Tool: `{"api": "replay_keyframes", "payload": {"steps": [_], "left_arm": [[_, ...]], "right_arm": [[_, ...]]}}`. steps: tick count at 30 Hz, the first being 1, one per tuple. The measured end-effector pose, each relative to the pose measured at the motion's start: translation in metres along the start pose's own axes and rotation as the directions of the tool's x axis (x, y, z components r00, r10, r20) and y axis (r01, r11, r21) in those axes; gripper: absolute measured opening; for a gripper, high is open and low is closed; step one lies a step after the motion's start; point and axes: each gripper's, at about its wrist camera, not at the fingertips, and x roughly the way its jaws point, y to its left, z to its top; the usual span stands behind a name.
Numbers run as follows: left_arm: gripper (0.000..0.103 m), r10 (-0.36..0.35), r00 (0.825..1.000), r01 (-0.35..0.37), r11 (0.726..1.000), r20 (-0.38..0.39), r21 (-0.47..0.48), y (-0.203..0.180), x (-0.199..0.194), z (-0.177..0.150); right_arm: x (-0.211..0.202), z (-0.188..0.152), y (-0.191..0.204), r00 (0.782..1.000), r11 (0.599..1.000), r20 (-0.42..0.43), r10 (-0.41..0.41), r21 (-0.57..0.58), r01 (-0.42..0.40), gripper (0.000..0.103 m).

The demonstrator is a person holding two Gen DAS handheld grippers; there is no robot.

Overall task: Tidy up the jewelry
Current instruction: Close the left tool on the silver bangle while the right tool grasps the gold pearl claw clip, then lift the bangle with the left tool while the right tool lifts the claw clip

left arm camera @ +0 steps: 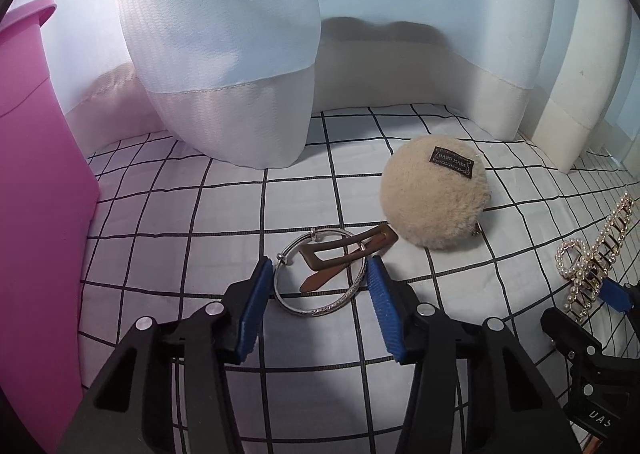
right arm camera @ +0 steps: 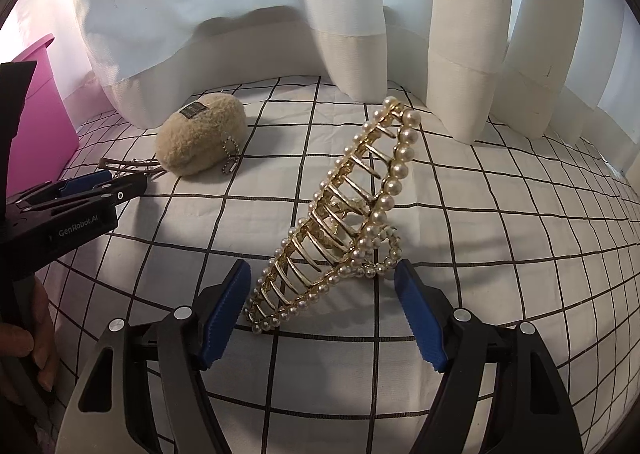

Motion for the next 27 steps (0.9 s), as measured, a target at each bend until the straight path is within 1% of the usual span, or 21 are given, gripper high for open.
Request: {"api": "replay_keyframes", "payload": {"steps": [2, 3, 5, 8, 11, 12, 13, 14, 17, 18, 21, 27], "left_arm": [[0.048, 0.002, 1.000, -0.002, 1.000, 0.003, -0.001, 0.004, -0.010, -0.006], [0.047, 0.001, 1.000, -0.001, 1.000, 0.003, -0.005, 0.004, -0.011, -0.006], [0.047, 0.002, 1.000, -0.002, 1.000, 0.002, -0.016, 0.005, -0.016, -0.011], [0.047, 0.021, 1.000, -0.021, 1.000, 0.001, -0.012, 0.001, -0.022, -0.017], [0.047, 0.019, 1.000, -0.019, 0.999, -0.004, -0.027, 0.004, -0.030, -0.021], [0.047, 0.013, 1.000, -0.013, 0.999, 0.002, -0.029, 0.006, -0.034, -0.022], [0.047, 0.012, 1.000, -0.012, 1.000, 0.011, -0.027, 0.006, -0.039, -0.021], [0.047, 0.011, 1.000, -0.010, 1.000, 0.021, -0.023, 0.005, -0.044, -0.021], [0.047, 0.010, 0.999, -0.009, 1.000, 0.032, -0.012, -0.001, -0.052, -0.021], [0.047, 0.008, 1.000, -0.008, 1.000, 0.031, -0.013, -0.003, -0.053, -0.021], [0.047, 0.002, 1.000, -0.002, 1.000, 0.028, -0.025, -0.004, -0.056, -0.023], [0.047, -0.004, 1.000, 0.005, 0.999, 0.023, -0.046, -0.002, -0.061, -0.030]], "right_arm": [[-0.002, -0.001, -0.002, 1.000, 1.000, 0.002, 0.008, 0.006, -0.008, 0.071], [-0.003, -0.001, -0.003, 1.000, 1.000, 0.004, 0.010, 0.011, -0.010, 0.068], [-0.006, -0.003, -0.007, 1.000, 1.000, 0.007, 0.022, 0.020, -0.022, 0.068], [-0.011, -0.005, -0.011, 0.999, 0.998, 0.015, 0.044, 0.035, -0.044, 0.068], [-0.017, -0.007, -0.016, 0.997, 0.997, 0.035, 0.063, 0.051, -0.065, 0.066], [-0.017, -0.007, -0.016, 0.997, 0.996, 0.034, 0.072, 0.049, -0.074, 0.049], [-0.017, -0.007, -0.017, 0.998, 0.997, 0.025, 0.066, 0.043, -0.067, 0.040], [-0.017, -0.007, -0.016, 0.998, 0.997, 0.026, 0.059, 0.039, -0.060, 0.033], [-0.017, -0.007, -0.018, 0.998, 0.997, 0.028, 0.064, 0.041, -0.065, 0.033], [-0.018, -0.007, -0.019, 0.997, 0.997, 0.029, 0.066, 0.041, -0.068, 0.031], [-0.020, -0.008, -0.022, 0.996, 0.996, 0.033, 0.081, 0.045, -0.082, 0.031], [-0.032, -0.014, -0.032, 0.989, 0.989, 0.073, 0.126, 0.063, -0.131, 0.030]]}}
